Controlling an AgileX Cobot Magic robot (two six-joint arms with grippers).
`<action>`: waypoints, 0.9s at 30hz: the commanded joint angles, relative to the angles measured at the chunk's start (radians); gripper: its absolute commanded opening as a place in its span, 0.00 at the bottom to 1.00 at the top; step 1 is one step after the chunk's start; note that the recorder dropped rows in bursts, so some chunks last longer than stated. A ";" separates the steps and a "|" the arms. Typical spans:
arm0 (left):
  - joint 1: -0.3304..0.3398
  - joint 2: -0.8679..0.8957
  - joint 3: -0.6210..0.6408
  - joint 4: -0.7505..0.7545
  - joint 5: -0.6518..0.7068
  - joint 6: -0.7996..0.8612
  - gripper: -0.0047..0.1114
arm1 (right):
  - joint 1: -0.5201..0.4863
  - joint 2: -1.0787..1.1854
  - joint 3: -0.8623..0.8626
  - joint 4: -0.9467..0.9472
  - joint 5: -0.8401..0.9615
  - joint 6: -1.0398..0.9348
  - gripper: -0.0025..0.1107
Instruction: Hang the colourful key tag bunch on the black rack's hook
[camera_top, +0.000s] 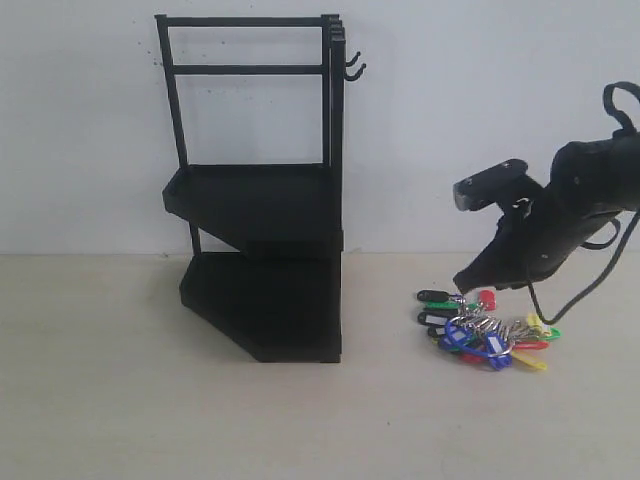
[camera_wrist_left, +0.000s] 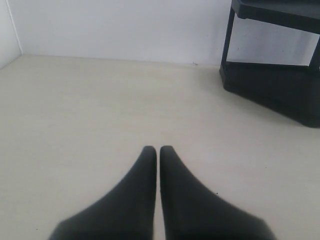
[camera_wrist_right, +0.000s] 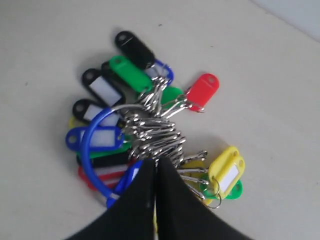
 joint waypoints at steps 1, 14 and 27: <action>0.003 0.004 -0.002 -0.002 -0.008 0.000 0.08 | 0.030 -0.010 -0.003 -0.017 0.050 -0.151 0.02; 0.003 0.004 -0.002 -0.002 -0.008 0.000 0.08 | 0.146 0.102 -0.013 -0.369 0.105 -0.151 0.31; 0.003 0.004 -0.002 -0.002 -0.008 0.000 0.08 | 0.151 0.213 -0.064 -0.400 0.111 -0.095 0.31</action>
